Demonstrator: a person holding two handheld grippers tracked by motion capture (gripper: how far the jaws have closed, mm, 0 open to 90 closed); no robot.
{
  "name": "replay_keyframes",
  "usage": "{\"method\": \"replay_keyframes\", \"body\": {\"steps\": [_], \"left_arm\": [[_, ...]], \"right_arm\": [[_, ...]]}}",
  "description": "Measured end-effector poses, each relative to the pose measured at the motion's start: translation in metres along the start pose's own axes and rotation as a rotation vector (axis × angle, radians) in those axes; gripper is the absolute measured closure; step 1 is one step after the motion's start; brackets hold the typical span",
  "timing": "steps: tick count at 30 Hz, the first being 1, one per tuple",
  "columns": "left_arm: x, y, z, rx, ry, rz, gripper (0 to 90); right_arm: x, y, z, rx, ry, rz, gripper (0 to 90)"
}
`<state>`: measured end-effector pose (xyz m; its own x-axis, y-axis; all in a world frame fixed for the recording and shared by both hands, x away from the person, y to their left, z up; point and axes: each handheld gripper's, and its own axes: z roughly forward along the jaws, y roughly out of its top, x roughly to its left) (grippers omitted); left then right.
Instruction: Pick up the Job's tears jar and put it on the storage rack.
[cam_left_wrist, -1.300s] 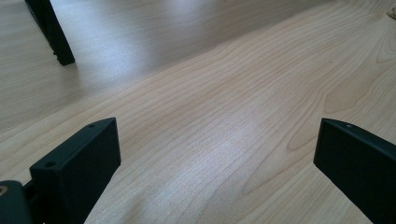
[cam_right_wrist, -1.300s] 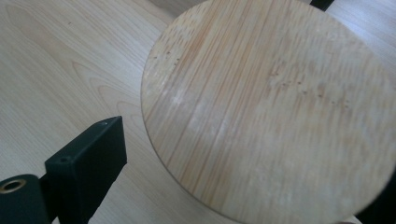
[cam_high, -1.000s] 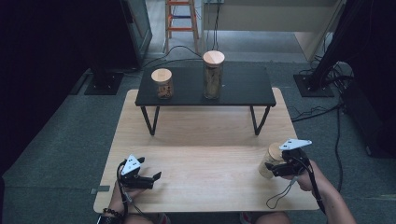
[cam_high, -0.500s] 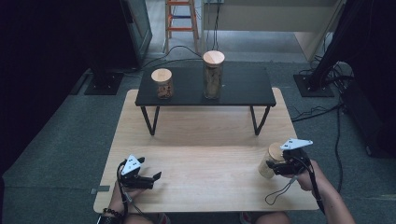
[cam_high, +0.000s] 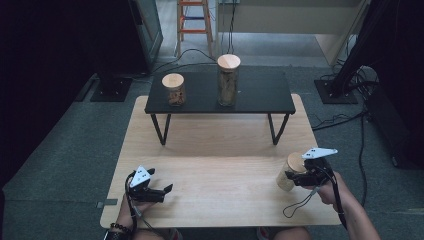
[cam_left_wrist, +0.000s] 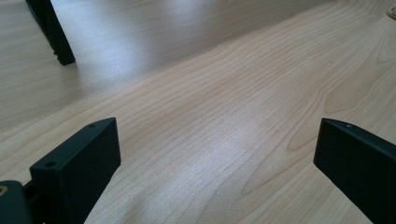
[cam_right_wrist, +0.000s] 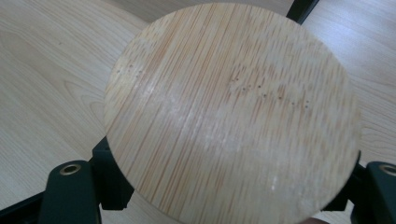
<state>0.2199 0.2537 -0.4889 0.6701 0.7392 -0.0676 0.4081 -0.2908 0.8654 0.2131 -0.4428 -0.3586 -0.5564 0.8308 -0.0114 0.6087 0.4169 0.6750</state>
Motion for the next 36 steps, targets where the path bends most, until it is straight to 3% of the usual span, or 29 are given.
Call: {"method": "replay_keyframes", "body": {"steps": [16,36], "left_arm": [[0.001,0.0,0.0,0.002,-0.004,0.0,0.7],[0.001,-0.001,0.0,-0.004,-0.006,-0.002,0.7]], "right_arm": [[0.003,0.011,-0.004,0.009,-0.009,-0.023,25.2],[0.007,0.051,-0.024,0.006,-0.019,-0.077,25.2]]}}
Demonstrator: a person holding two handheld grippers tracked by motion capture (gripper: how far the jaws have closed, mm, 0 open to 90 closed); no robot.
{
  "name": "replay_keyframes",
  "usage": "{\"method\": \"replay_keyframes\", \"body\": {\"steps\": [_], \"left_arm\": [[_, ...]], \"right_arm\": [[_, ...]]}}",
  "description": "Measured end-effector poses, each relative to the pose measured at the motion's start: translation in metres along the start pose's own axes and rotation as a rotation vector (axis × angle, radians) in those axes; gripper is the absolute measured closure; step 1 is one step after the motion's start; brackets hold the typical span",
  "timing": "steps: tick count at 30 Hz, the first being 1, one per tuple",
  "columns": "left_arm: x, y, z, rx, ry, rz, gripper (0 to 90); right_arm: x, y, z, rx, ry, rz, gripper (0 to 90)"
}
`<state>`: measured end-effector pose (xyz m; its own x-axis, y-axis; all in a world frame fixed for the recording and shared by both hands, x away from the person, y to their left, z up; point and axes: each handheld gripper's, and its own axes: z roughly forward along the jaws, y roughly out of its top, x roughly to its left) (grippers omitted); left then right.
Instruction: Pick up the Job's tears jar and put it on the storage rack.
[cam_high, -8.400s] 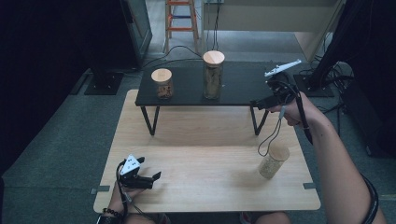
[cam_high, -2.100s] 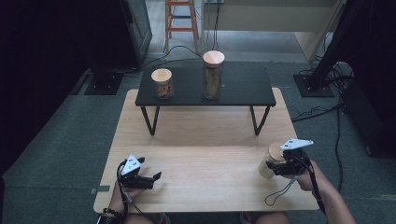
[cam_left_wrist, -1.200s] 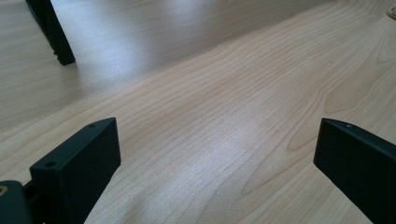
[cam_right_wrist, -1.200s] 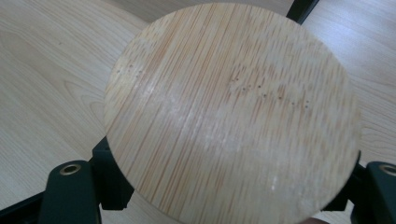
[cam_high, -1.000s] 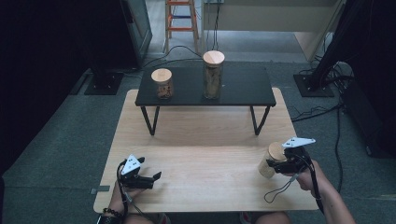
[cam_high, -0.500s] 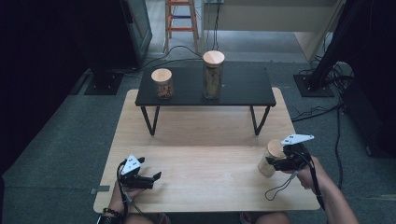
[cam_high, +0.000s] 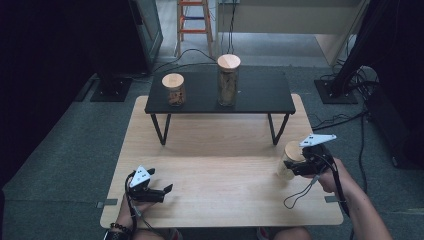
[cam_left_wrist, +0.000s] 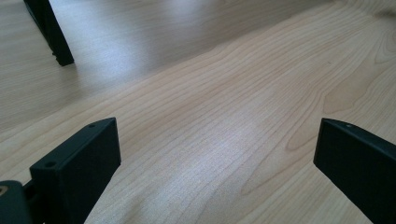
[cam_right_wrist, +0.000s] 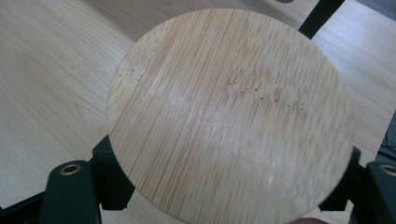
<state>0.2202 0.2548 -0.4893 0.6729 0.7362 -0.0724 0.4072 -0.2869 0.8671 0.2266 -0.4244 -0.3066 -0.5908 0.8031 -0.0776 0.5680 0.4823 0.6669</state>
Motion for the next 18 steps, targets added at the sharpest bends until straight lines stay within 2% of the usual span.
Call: {"method": "replay_keyframes", "body": {"steps": [16,18], "left_arm": [[0.001,-0.001,0.0,-0.006,-0.004,0.003,0.7],[0.001,-0.001,-0.001,-0.006,-0.004,0.002,0.7]], "right_arm": [[-0.001,0.038,-0.018,-0.016,-0.004,-0.036,25.2],[-0.002,0.042,-0.02,-0.017,-0.005,-0.028,25.2]]}}
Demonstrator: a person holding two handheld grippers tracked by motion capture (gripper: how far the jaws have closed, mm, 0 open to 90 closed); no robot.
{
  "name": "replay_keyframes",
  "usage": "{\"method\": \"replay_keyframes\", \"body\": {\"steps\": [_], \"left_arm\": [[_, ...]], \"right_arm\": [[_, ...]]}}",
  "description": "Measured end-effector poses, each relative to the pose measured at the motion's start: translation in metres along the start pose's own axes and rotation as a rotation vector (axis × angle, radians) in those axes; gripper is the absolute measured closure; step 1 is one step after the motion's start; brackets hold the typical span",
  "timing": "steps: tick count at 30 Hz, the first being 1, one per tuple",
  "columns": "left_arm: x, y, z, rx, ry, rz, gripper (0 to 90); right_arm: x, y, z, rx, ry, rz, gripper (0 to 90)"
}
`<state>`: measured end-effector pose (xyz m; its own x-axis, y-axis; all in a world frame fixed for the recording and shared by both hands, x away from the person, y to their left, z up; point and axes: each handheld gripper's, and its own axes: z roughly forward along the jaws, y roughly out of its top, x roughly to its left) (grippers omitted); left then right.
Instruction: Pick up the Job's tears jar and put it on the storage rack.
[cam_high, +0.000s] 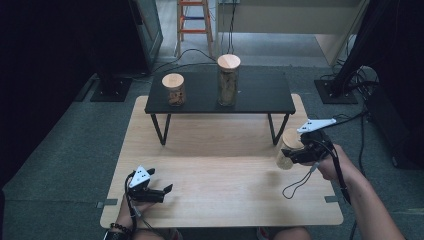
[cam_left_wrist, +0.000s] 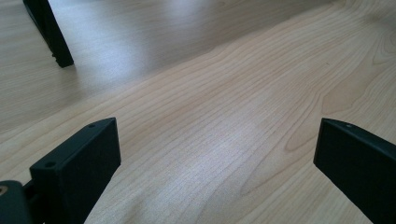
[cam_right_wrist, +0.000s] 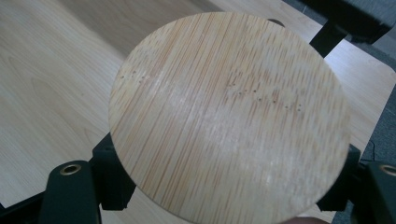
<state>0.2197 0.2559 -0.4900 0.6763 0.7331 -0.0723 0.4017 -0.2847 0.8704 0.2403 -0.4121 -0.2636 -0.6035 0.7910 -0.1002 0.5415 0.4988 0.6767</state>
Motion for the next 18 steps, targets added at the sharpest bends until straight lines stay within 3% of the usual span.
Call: {"method": "replay_keyframes", "body": {"steps": [18], "left_arm": [[0.0,-0.001,-0.001,-0.008,0.0,0.003,0.7]], "right_arm": [[-0.005,0.046,-0.019,-0.025,-0.018,-0.027,25.2]]}}
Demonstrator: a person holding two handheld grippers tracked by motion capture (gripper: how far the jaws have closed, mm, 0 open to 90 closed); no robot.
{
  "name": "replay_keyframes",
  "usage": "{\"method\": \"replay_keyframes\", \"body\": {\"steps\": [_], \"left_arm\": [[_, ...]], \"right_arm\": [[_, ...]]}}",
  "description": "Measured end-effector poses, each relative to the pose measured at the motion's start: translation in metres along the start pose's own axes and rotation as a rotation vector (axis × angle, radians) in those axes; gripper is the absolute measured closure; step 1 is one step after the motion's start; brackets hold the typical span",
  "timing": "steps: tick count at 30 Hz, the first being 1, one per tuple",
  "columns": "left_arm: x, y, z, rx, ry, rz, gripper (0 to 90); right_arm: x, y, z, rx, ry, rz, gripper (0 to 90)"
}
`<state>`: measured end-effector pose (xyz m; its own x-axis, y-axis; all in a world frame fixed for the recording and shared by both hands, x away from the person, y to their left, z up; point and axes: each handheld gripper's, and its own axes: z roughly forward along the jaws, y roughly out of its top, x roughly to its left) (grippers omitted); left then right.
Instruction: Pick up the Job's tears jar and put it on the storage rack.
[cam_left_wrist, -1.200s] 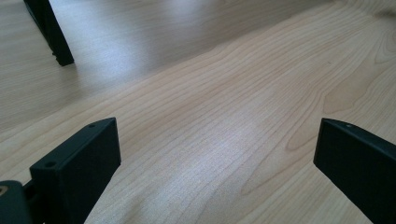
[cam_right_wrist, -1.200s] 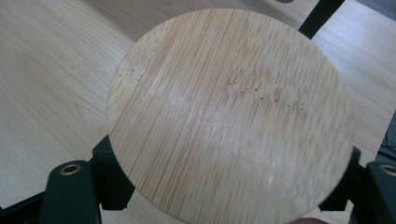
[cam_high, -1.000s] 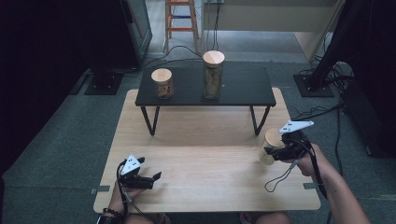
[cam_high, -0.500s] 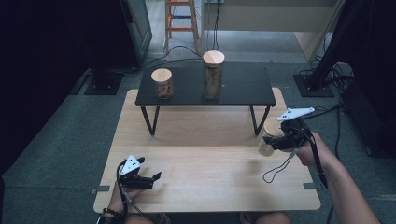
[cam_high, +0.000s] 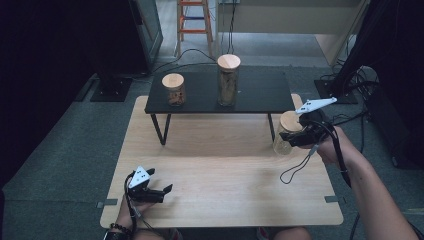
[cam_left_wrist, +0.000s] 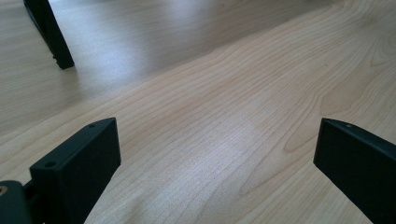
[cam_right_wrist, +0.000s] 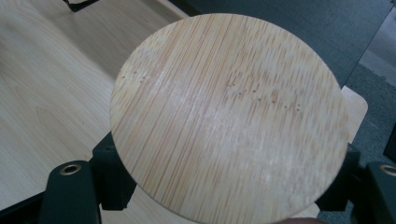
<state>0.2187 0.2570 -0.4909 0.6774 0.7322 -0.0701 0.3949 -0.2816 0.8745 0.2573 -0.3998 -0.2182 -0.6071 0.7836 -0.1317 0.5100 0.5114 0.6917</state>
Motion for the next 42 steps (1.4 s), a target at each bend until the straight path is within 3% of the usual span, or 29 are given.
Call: {"method": "replay_keyframes", "body": {"steps": [42], "left_arm": [[0.0,0.0,0.0,-0.002,-0.002,0.003,0.6]], "right_arm": [[-0.027,0.085,-0.012,-0.027,-0.013,-0.023,25.2]]}}
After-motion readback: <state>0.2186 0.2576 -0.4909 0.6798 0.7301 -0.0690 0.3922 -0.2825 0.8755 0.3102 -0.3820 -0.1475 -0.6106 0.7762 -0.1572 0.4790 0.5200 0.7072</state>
